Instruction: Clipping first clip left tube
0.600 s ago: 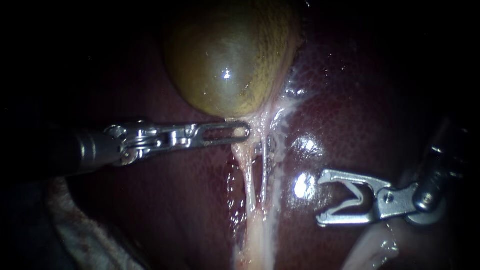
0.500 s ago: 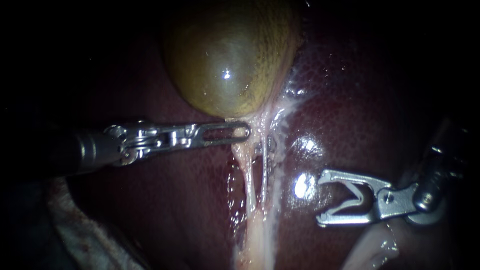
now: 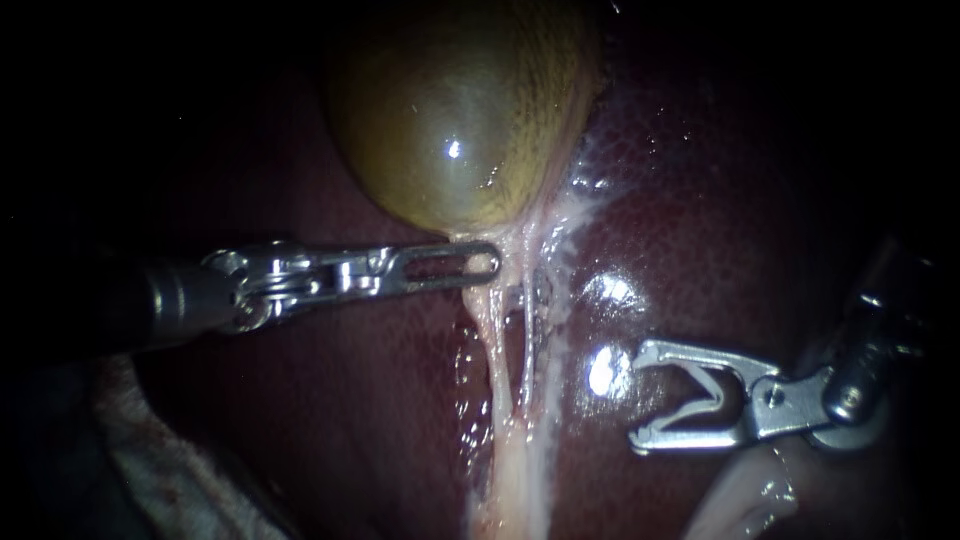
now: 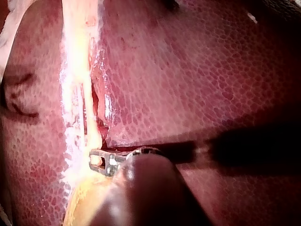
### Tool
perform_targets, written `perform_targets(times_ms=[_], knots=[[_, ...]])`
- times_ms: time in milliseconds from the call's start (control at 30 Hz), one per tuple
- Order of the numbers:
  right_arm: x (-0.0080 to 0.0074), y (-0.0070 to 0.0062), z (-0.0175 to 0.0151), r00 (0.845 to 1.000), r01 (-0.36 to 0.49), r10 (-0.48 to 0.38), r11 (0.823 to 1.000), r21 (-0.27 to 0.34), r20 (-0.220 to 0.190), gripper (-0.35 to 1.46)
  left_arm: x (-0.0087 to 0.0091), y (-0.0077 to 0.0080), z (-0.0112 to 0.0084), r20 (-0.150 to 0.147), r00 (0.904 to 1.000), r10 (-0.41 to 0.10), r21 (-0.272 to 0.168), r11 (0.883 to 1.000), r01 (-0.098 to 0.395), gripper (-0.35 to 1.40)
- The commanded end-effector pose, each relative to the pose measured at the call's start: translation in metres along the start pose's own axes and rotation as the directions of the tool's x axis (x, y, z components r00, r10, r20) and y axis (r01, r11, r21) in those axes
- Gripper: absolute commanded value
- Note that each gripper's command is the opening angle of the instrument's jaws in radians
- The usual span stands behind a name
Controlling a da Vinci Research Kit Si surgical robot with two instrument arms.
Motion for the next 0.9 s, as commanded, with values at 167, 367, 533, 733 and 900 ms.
perform_targets(times_ms=[167, 367, 533, 733, 900], knots=[[0.0000, -0.0001, 0.0004, 1.000, -0.006, 0.006, 1.000, -0.003, 0.000, 0.60, -0.0003, 0.0013, -0.0010, -0.001, 1.0000, 0.002, -0.010, 1.000, -0.002, -0.35], [-0.0001, -0.0003, 0.0011, 1.000, -0.017, 0.017, 1.000, -0.007, 0.000, 0.60, -0.0010, 0.0031, -0.0024, -0.002, 1.0000, 0.000, -0.019, 1.000, 0.000, -0.35], [-0.0002, -0.0003, 0.0015, 1.000, -0.016, 0.016, 1.000, -0.010, 0.001, 0.60, -0.0016, 0.0043, -0.0032, -0.006, 1.0000, 0.003, -0.024, 1.000, -0.004, -0.35], [-0.0003, -0.0004, 0.0023, 1.000, -0.027, 0.027, 1.000, -0.016, 0.001, 0.59, -0.0024, 0.0052, -0.0038, -0.009, 0.9999, 0.009, -0.024, 1.000, -0.009, -0.35], [-0.0009, -0.0008, 0.0035, 0.999, -0.047, 0.047, 0.999, -0.024, 0.001, 0.59, -0.0025, 0.0058, -0.0042, -0.008, 0.9999, 0.010, -0.030, 0.999, -0.011, -0.35]])
